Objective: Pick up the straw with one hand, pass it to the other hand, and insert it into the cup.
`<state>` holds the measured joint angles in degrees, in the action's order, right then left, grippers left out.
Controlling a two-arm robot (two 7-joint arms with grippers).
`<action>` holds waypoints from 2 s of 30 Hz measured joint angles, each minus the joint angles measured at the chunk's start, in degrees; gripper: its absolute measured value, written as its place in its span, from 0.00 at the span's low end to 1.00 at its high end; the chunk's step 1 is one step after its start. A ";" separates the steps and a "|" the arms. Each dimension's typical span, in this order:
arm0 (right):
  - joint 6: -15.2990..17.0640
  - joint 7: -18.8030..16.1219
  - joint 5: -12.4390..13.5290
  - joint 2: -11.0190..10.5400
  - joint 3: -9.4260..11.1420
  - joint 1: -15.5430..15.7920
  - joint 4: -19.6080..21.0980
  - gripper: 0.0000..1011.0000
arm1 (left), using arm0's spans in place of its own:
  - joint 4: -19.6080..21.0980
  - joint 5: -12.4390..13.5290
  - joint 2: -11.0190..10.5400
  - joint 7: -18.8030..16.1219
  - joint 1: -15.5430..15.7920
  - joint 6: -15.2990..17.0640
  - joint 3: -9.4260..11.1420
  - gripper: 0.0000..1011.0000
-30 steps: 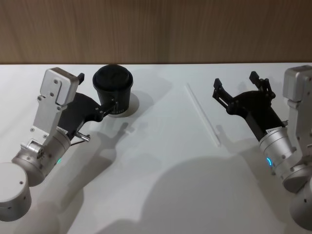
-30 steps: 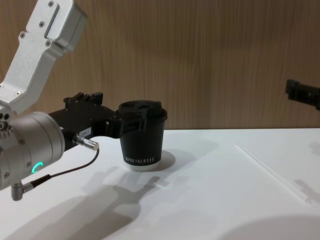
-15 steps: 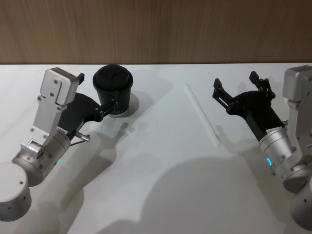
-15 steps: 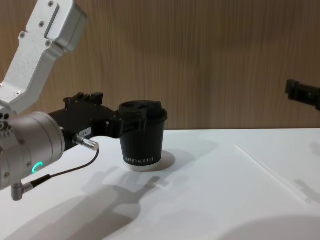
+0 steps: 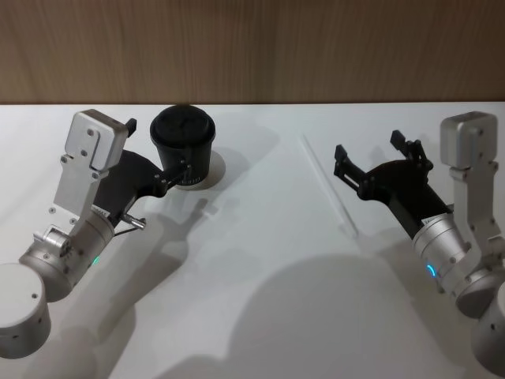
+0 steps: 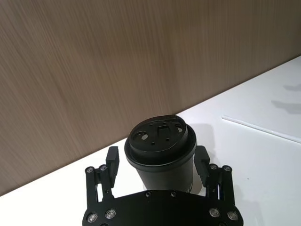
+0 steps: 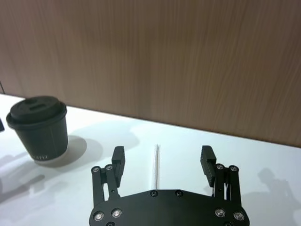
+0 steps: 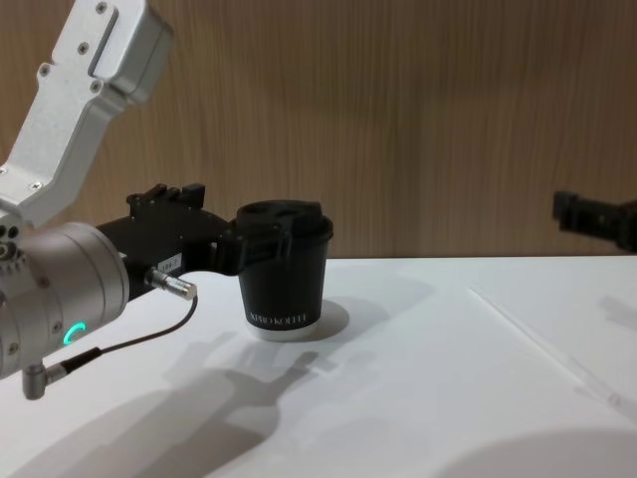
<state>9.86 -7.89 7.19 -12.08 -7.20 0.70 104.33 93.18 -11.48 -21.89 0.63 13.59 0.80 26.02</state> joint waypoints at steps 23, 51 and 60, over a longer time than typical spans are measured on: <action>8.88 -2.17 -2.22 -2.29 -0.20 -0.20 -1.55 0.99 | 0.00 0.00 0.00 0.00 0.00 0.00 0.00 0.99; 14.19 -4.58 -1.47 -2.19 -0.28 -2.53 -4.93 0.99 | 0.00 0.00 0.00 0.00 0.00 0.00 0.00 0.99; 14.57 -5.05 -1.50 -2.37 -0.94 -3.47 -6.21 0.99 | 0.00 0.00 0.00 0.00 0.00 0.00 0.00 0.99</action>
<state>24.44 -12.94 5.69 -14.45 -8.15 -2.78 98.12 93.17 -11.48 -21.89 0.63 13.59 0.80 26.02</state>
